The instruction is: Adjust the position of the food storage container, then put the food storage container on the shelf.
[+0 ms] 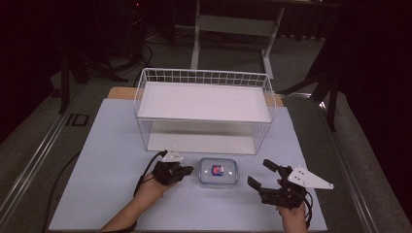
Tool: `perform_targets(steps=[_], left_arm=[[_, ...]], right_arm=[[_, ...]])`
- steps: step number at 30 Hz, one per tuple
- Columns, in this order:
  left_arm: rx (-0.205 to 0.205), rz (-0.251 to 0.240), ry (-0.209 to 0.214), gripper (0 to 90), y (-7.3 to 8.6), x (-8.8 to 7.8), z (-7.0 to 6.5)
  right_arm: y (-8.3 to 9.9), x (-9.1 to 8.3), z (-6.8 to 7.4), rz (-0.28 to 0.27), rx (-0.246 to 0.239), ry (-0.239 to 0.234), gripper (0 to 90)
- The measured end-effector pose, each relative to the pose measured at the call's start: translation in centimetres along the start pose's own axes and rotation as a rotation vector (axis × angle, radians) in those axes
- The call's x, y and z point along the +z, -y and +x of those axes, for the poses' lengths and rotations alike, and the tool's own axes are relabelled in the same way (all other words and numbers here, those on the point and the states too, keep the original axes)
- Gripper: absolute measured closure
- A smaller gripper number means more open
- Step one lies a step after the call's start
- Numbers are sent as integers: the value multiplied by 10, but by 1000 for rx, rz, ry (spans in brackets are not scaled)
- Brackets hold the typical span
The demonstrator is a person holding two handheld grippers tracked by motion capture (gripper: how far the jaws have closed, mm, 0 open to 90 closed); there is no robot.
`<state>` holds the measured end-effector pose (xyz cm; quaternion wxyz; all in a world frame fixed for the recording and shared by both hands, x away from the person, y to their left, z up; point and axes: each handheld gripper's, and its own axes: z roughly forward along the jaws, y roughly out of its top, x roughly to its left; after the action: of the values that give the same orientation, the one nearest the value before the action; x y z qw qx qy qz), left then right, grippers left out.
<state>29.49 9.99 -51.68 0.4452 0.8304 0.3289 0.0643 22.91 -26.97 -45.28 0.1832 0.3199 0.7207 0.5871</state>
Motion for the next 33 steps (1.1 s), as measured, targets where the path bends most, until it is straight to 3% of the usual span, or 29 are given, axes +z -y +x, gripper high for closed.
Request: perform_targets(steps=[1, 2, 3, 5, 7, 8, 10, 12, 13, 14, 17, 18, 24, 26, 28, 31, 33], left_arm=[[5, -26, 24, 824, 1, -11, -2], [5, -26, 24, 789, 1, -11, -2], [0, -28, 61, 742, 3, -19, -2], [-6, -22, 60, 503, 5, -23, -2], [-26, -35, 72, 348, 7, -29, -2], [-34, -49, 63, 348, 8, -33, -3], [-53, -66, 99, 102, 8, -41, -3], [-68, -115, 108, 50, 7, -49, -6], [-68, -115, 108, 23, 7, -49, -6], [-72, -185, 76, 22, 4, -62, -14], [-57, -220, 72, 18, 0, -71, -20], [-29, -244, 63, 18, -3, -78, -27], [2, -259, 79, 18, -8, -83, -35], [-20, -243, 78, 18, -13, -81, -35], [-47, -243, 80, 18, -17, -77, -33], [-52, -245, 62, 18, -21, -74, -31], [-45, -223, 68, 19, -30, -69, -27]], right_arm=[[0, 0, -1, 7, 2, -9, 160], [0, 0, -1, 7, 2, -9, 160], [-1, 0, 0, 15, -6, -4, 161], [-1, 1, 1, 11, -13, -7, 160], [-1, 2, 3, 18, -29, -12, 160], [-1, 3, 5, 25, -39, -15, 161], [-1, 5, 10, 58, -78, -2, 171], [-1, 6, 12, 66, -91, -6, 171], [-1, 6, 12, 66, -91, -6, 171], [-1, 8, 16, 83, -126, 8, 170], [-2, 9, 17, 88, -131, 6, 147], [-2, 9, 18, 89, -137, -1, 131], [-8, 9, 22, 92, -158, -4, 133], [-12, 10, 22, 93, -144, 0, 132], [-16, 13, 23, 117, -169, 21, 177], [-18, 16, 23, 116, -164, 19, 179], [-17, 26, 17, 154, -86, -15, 178]])
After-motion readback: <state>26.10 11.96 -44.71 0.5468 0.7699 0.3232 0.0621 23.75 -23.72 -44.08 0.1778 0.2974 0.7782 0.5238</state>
